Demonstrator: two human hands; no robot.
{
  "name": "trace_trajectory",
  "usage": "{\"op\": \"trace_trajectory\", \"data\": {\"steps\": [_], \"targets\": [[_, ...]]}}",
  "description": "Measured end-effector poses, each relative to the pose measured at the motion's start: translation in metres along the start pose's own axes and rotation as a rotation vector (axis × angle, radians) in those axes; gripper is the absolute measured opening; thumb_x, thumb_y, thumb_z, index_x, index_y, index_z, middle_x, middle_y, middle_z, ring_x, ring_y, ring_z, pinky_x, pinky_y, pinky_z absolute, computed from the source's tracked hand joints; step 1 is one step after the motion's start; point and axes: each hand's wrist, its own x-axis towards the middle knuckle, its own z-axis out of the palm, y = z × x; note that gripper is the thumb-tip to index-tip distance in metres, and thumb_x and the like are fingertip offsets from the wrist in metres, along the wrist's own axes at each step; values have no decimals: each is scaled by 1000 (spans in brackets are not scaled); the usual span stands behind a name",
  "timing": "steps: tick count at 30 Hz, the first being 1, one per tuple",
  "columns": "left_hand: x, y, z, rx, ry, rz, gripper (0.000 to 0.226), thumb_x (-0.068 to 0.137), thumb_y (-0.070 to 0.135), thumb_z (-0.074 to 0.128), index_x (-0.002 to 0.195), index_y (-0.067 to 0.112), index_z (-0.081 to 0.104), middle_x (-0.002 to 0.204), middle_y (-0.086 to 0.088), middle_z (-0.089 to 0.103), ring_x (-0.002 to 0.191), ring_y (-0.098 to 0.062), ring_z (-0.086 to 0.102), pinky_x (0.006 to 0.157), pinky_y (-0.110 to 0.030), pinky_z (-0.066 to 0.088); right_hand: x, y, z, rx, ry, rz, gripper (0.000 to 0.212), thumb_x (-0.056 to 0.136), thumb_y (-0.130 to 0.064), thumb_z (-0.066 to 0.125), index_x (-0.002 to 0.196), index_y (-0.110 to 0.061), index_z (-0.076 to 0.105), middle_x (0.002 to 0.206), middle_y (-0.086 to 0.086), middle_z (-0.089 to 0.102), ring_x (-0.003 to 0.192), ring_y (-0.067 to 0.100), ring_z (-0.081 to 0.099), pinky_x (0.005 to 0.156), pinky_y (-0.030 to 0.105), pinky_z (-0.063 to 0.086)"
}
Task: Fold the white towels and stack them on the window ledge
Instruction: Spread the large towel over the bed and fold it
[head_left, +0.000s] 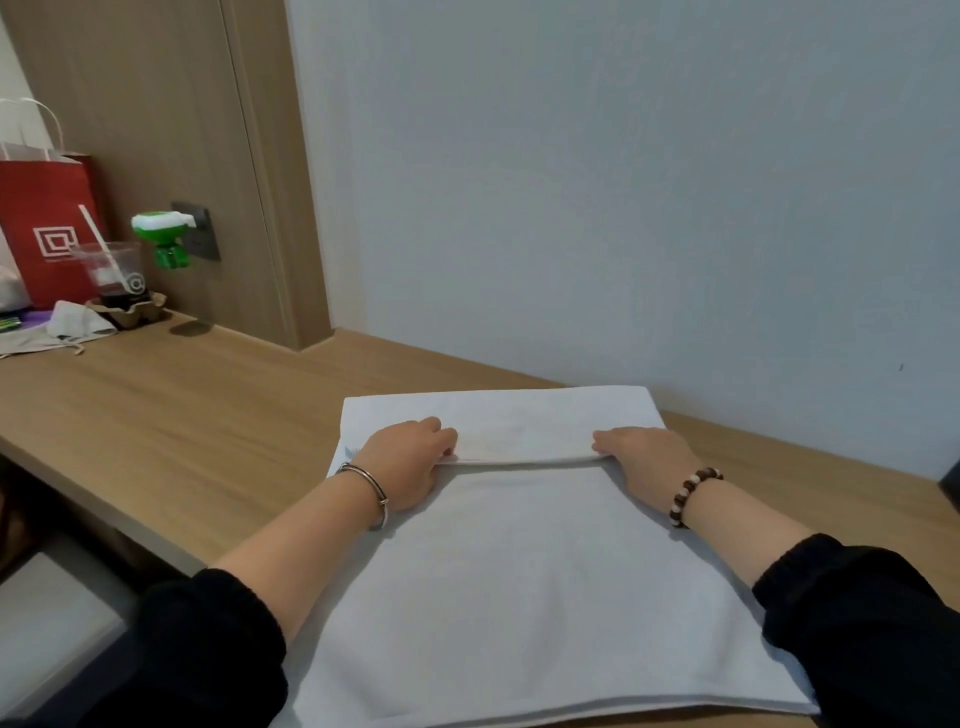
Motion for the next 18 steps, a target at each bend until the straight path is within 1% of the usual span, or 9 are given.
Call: {"op": "trace_trajectory", "data": {"steps": [4, 6, 7, 8, 9, 11, 13, 16, 18], "targets": [[-4, -3, -20, -53, -157, -90, 15, 91, 31, 47, 102, 23, 54, 105, 2, 56, 91, -23, 56, 76, -31, 44, -3, 8, -11, 111, -26, 91, 27, 92, -20, 46, 107, -16, 68, 111, 0, 67, 105, 22, 59, 87, 34, 47], [4, -1, -38, -89, -278, -135, 18, 91, 34, 47, 97, 23, 60, 104, 2, 61, 90, -19, 53, 75, -28, 40, 3, 3, -29, 208, -106, 131, 26, 89, -20, 46, 79, -15, 69, 88, 1, 69, 88, 24, 61, 72, 32, 48], [15, 1, -45, -111, -295, -154, 23, 92, 32, 45, 96, 17, 63, 105, -2, 63, 92, -21, 54, 76, -27, 40, 11, -2, -38, 220, -124, 136, 29, 89, -20, 44, 66, -14, 61, 74, 2, 64, 79, 26, 59, 61, 30, 43], [28, 2, -48, -123, -274, -173, 28, 93, 27, 43, 100, 12, 65, 109, -7, 63, 97, -25, 55, 78, -28, 42, 21, -9, -46, 224, -113, 134, 31, 90, -20, 42, 62, -13, 55, 69, 4, 59, 76, 27, 56, 57, 30, 37], [42, 4, -48, -121, -228, -194, 30, 94, 22, 40, 107, 10, 65, 115, -10, 62, 105, -27, 55, 84, -29, 43, 35, -17, -51, 231, -84, 125, 30, 92, -18, 40, 68, -13, 57, 76, 7, 61, 82, 28, 57, 61, 32, 36], [68, 9, -35, -85, -138, -227, 37, 96, 21, 35, 127, 15, 53, 134, -9, 51, 123, -28, 45, 100, -37, 39, 63, -33, -50, 275, -31, 76, 30, 97, -17, 38, 109, -6, 63, 119, 17, 60, 112, 30, 53, 86, 33, 41], [79, 15, -12, -73, -136, -244, 45, 100, 32, 29, 143, 22, 34, 150, -3, 33, 137, -25, 28, 110, -44, 27, 80, -47, -34, 232, -91, 51, 46, 100, -25, 35, 142, -7, 38, 149, 14, 34, 136, 28, 33, 110, 36, 27], [73, 17, 19, -109, -209, -263, 55, 99, 49, 20, 151, 32, 12, 159, 5, 8, 146, -21, 6, 114, -53, 6, 79, -50, -2, 182, -260, 116, 57, 101, -44, 19, 152, -21, 11, 160, 1, 4, 147, 19, 4, 118, 46, 4], [66, 4, 28, -121, -205, -304, 58, 97, 54, 18, 151, 35, 9, 160, 7, 5, 147, -20, 3, 114, -53, 2, 71, -37, 11, 203, -246, 169, 58, 100, -49, 13, 153, -24, 8, 160, -2, 0, 147, 16, -1, 117, 46, -1]]}}
